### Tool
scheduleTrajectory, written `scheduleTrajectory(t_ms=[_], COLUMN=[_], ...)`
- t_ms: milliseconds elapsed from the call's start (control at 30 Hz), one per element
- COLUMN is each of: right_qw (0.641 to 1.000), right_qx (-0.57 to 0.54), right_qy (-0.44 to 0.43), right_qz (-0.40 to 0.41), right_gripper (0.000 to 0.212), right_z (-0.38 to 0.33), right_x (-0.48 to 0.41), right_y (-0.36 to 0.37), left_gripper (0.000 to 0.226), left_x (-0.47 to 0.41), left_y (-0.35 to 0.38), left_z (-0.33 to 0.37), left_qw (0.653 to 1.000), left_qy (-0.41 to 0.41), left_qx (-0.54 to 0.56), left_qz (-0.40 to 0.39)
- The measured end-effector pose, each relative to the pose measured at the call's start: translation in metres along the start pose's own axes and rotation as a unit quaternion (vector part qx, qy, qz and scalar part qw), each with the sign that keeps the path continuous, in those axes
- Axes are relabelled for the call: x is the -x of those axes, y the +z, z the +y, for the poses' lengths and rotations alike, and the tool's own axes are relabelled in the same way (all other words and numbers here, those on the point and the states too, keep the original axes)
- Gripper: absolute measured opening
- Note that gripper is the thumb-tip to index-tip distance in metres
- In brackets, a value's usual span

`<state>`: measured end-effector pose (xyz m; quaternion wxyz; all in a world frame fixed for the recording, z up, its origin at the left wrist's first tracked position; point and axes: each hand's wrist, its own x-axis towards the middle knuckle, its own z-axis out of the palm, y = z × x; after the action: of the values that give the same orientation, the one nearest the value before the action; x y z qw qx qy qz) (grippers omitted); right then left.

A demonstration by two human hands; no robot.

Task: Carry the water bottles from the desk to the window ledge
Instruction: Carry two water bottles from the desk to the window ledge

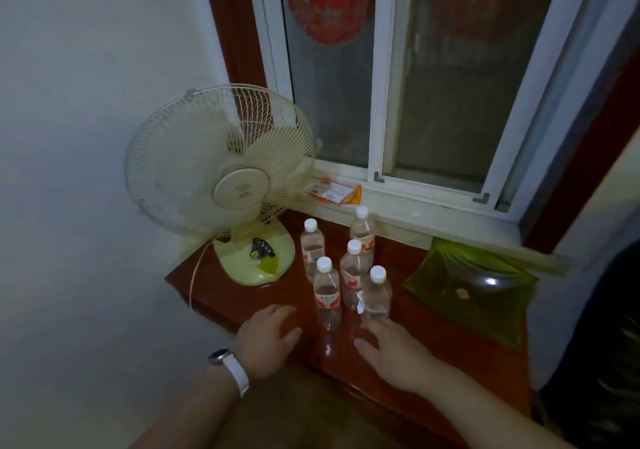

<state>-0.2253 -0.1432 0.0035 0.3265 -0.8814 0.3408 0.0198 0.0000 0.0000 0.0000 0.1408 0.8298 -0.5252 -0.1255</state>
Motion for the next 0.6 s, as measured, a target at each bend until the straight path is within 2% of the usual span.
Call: scheduleTrajectory(t_ms=[167,267,333,433,467,600], right_qw=[0.984,0.966,0.949,0.934,0.923,0.860], right_qx=[-0.139,-0.190,-0.232,-0.269,-0.287,-0.378], right_qy=[0.107,0.171,0.199,0.215,0.234,0.314], right_qz=[0.014,0.038,0.072,0.093,0.101,0.135], right_gripper=[0.031,0.024,0.011,0.030,0.029,0.018], right_z=[-0.020,-0.030,-0.036,-0.041,-0.041,-0.032], right_x=[-0.046,-0.070,-0.081,-0.093,-0.094,-0.099], right_y=[0.029,0.044,0.051,0.061,0.064,0.079], left_gripper=[0.055,0.056,0.051,0.046,0.047,0.083], left_x=[-0.046,-0.077,-0.096,-0.118,-0.124,-0.140], left_y=[0.019,0.032,0.040,0.050,0.053,0.063], left_z=[-0.042,-0.062,-0.071,-0.076,-0.075,-0.067], left_qw=[0.987,0.978,0.969,0.948,0.939,0.909], left_qy=[-0.026,-0.020,-0.015,-0.017,-0.019,0.012], left_qx=[0.151,0.192,0.225,0.290,0.308,0.363], left_qz=[-0.046,-0.080,-0.097,-0.134,-0.152,-0.205])
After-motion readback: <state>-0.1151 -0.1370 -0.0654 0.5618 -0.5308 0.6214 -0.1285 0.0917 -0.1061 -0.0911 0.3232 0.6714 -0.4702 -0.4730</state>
